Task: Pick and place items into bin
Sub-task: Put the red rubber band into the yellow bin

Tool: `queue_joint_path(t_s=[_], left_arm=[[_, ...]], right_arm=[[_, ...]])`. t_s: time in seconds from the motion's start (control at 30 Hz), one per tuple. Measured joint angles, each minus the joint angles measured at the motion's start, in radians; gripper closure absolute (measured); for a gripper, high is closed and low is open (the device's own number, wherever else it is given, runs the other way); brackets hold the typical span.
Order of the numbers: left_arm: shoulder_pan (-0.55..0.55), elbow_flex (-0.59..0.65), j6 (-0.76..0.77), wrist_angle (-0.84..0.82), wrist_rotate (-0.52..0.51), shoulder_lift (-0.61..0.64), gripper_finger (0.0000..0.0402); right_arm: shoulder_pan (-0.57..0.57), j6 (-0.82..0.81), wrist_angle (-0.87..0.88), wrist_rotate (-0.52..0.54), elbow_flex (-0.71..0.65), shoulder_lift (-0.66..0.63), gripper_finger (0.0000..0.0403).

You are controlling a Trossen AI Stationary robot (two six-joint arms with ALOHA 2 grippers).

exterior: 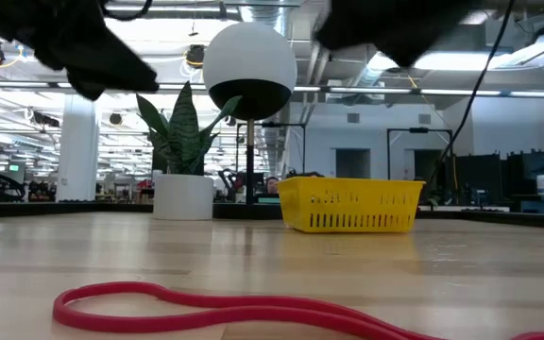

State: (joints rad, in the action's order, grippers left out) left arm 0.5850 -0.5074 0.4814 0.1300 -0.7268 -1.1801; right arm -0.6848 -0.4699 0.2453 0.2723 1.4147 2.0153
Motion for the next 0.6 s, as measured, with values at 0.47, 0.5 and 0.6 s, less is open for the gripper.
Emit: queue_joint_path(t_s=[0.47, 0.5, 0.6], left_arm=[[0.000, 0.131, 0.215, 0.002, -0.021, 0.000, 0.0299], [0.000, 0.134, 0.220, -0.001, -0.021, -0.001, 0.0299], [0.000, 0.134, 0.220, 0.005, -0.032, -0.001, 0.0299]], right_arm=[[0.008, -0.080, -0.014, 0.020, 0.000, 0.102, 0.0317], [0.008, -0.093, -0.014, 0.016, 0.000, 0.102, 0.0317], [0.008, -0.106, -0.014, 0.016, 0.000, 0.106, 0.0317]])
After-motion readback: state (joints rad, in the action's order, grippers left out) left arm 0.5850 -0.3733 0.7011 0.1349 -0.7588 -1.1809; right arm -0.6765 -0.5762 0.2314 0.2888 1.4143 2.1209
